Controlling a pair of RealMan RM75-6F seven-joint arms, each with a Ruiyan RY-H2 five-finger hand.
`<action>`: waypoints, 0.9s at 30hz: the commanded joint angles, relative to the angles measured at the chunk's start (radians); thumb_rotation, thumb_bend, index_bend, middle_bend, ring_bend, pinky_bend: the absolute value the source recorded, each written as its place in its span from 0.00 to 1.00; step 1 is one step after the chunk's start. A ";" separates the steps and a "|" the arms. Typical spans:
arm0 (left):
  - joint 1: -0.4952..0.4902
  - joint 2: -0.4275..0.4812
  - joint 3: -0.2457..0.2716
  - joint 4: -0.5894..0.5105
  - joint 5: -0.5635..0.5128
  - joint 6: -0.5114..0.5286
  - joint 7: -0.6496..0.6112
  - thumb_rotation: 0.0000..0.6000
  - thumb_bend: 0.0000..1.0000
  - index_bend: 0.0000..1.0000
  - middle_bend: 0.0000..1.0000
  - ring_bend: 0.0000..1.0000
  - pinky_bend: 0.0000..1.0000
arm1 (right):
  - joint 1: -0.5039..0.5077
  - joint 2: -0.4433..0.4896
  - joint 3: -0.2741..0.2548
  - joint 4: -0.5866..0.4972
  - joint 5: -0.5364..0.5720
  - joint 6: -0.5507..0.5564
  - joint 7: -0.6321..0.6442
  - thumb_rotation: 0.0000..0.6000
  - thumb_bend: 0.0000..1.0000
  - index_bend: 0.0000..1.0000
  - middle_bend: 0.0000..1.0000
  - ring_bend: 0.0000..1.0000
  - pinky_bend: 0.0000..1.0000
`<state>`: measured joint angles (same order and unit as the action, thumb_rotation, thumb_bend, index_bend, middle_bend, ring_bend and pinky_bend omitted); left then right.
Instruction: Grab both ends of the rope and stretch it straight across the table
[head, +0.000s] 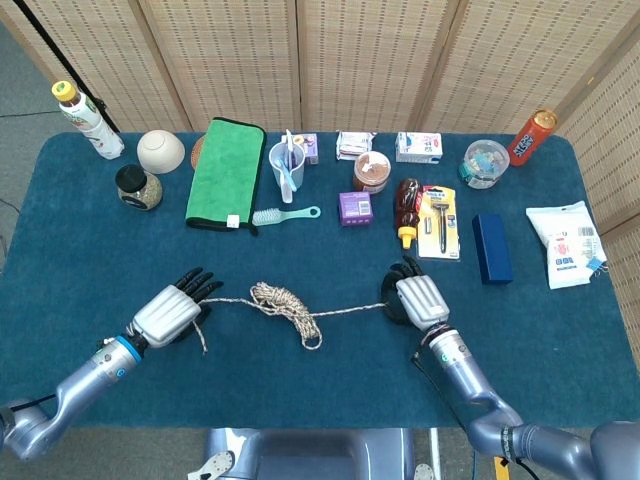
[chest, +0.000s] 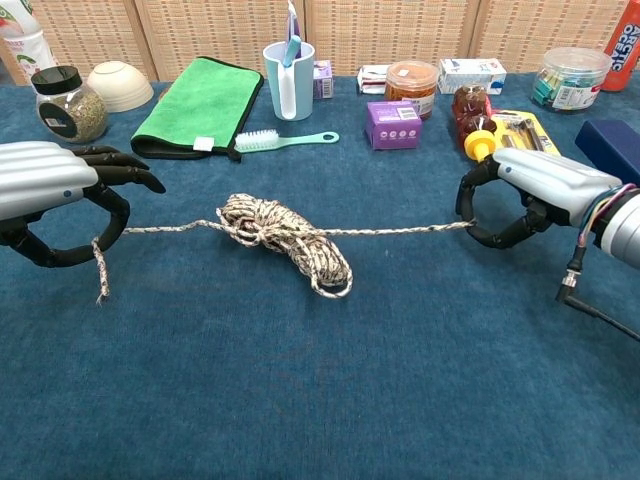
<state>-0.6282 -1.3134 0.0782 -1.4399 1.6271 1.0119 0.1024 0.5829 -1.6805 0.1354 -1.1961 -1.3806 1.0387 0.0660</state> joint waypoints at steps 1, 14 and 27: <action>0.001 0.004 -0.006 -0.003 -0.004 0.005 -0.002 1.00 0.42 0.74 0.18 0.01 0.00 | -0.002 0.008 0.004 -0.007 0.003 0.003 -0.001 1.00 0.44 0.80 0.40 0.20 0.00; 0.001 0.016 -0.032 -0.012 -0.027 0.014 -0.005 1.00 0.44 0.79 0.26 0.05 0.00 | -0.008 0.036 0.013 -0.025 0.010 0.016 -0.007 1.00 0.44 0.81 0.41 0.20 0.00; 0.009 0.056 -0.071 -0.033 -0.070 0.038 -0.005 1.00 0.44 0.79 0.26 0.05 0.00 | -0.025 0.080 0.031 -0.046 0.023 0.048 -0.002 1.00 0.44 0.81 0.41 0.21 0.00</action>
<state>-0.6201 -1.2603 0.0098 -1.4725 1.5599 1.0475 0.0988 0.5590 -1.6022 0.1650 -1.2412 -1.3593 1.0852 0.0637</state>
